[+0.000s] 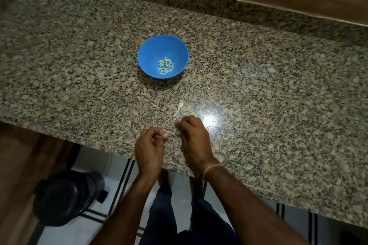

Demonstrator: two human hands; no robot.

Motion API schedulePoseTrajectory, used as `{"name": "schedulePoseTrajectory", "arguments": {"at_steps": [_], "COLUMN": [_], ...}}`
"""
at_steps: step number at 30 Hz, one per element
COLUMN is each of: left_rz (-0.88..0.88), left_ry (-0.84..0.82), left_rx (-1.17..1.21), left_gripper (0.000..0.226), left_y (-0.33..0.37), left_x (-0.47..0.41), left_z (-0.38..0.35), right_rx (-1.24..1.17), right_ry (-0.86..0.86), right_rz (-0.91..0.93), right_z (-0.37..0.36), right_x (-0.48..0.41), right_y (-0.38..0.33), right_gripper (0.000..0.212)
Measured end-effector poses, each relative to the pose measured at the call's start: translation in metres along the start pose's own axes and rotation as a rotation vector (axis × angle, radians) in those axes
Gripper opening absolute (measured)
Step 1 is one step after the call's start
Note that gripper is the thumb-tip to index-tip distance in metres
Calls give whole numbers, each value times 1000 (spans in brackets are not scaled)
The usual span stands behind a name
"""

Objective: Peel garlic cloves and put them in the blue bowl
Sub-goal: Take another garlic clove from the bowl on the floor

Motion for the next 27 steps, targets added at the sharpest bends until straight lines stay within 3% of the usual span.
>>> {"name": "schedulePoseTrajectory", "arguments": {"at_steps": [5, 8, 10, 12, 14, 16, 20, 24, 27], "left_rz": [31, 44, 63, 92, 113, 152, 256, 398, 501], "left_ry": [-1, -6, -9, 5, 49, 112, 246, 378, 507], "left_rx": [-9, 14, 68, 149, 190, 209, 289, 344, 341], "left_gripper": [19, 19, 19, 15, 12, 14, 22, 28, 20], "left_y": [-4, -1, -3, -9, -18, -34, -105, -214, -307], "left_x": [0, 2, 4, 7, 9, 13, 31, 75, 118], "left_z": [-4, 0, 2, 9, 25, 49, 118, 199, 258], "right_rx": [296, 392, 370, 95, -382, -634, -768, -802, -810], "right_ry": [-51, -79, -130, -125, -84, -123, -366, -504, -596], "right_rz": [88, 141, 83, -171, -465, -614, -667, -744, -809], "right_z": [-6, -7, -6, -7, -24, -56, -149, -257, -346], "right_x": [-10, -5, 1, 8, 18, 27, 46, 81, 122], "right_y": [-4, -8, -9, 4, 13, -7, -81, -140, -182], "right_gripper": [20, 21, 16, 16, 22, 27, 35, 34, 36]}}
Point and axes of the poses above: each hand's wrist, its own x-axis away from the middle knuckle, its own z-axis out of the back of the hand, y = z × x, the point moved 9 cm from there along -x, towards the middle knuckle, and after that the axes turned 8 degrees about -x, right-handed, at the moved point
